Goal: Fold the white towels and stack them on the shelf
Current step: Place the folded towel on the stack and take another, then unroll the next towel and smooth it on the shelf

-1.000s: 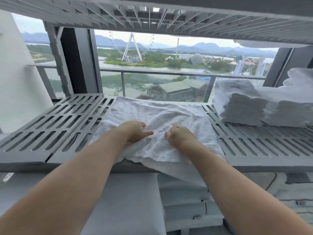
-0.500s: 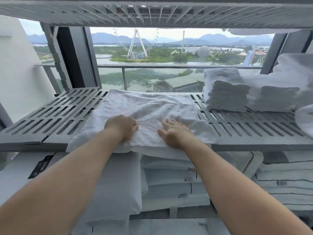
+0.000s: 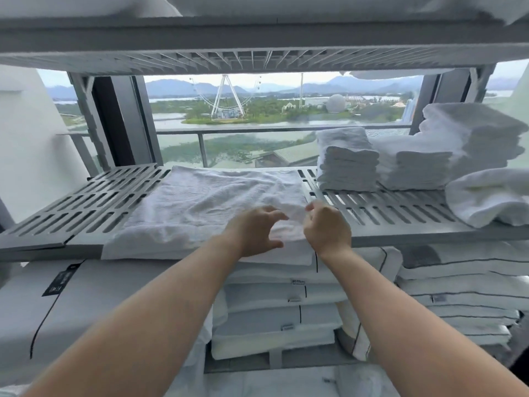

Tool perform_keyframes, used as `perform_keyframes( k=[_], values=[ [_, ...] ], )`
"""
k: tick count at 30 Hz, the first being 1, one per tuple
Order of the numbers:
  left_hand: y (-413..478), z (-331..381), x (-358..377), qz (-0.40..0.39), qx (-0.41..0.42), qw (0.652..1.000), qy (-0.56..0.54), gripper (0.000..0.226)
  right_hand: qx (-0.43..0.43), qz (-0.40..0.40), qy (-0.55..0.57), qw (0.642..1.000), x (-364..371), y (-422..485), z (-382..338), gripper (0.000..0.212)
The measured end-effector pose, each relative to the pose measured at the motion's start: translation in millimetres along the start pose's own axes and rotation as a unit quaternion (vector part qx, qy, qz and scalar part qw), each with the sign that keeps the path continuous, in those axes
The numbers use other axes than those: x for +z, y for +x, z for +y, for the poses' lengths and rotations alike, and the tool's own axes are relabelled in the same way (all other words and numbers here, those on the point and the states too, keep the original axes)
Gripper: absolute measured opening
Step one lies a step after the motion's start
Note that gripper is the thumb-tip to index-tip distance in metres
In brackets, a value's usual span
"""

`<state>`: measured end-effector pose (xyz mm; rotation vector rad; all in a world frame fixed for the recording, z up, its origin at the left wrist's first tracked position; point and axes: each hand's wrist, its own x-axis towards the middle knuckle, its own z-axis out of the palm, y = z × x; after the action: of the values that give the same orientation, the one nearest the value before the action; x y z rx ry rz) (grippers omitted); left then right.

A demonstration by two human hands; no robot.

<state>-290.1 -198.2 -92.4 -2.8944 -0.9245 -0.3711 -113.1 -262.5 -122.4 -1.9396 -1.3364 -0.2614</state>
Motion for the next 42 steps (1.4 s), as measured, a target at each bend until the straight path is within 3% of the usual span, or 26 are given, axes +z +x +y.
perform_keyframes(
  k=[3,7,10,12,19,21,26,32,38,42],
  values=[
    [17,24,11,0.033,0.044,0.998,-0.008,0.074,0.077,-0.008,-0.030,0.997,-19,-3,27,0.015],
    [37,49,22,0.027,0.046,0.998,0.034,0.061,0.155,-0.178,-0.068,0.969,-35,-11,42,0.023],
    [40,59,25,0.033,0.052,0.982,0.178,0.038,0.155,-0.280,0.013,0.947,-30,-19,46,0.025],
    [41,59,28,0.047,0.052,0.978,0.196,0.040,0.206,-0.300,0.135,0.921,-22,-23,48,0.028],
    [38,50,26,0.110,-0.002,0.993,-0.029,0.032,0.244,-0.250,0.314,0.883,-5,-31,36,0.025],
    [32,49,21,0.148,-0.001,0.988,-0.044,0.030,0.253,-0.227,0.368,0.865,-9,-28,33,0.015],
    [4,57,18,0.313,0.007,0.949,-0.030,0.027,0.332,-0.174,0.489,0.788,-21,-19,19,0.014],
    [-11,67,35,0.293,0.005,0.956,-0.019,0.009,0.330,-0.146,0.485,0.796,-19,-22,9,0.021],
    [-7,69,36,0.291,0.023,0.956,-0.022,0.023,0.338,-0.185,0.551,0.740,-30,-24,15,0.020],
    [-8,68,38,0.262,0.070,0.962,0.022,0.019,0.343,-0.194,0.554,0.733,-33,-29,13,0.030]
  ],
)
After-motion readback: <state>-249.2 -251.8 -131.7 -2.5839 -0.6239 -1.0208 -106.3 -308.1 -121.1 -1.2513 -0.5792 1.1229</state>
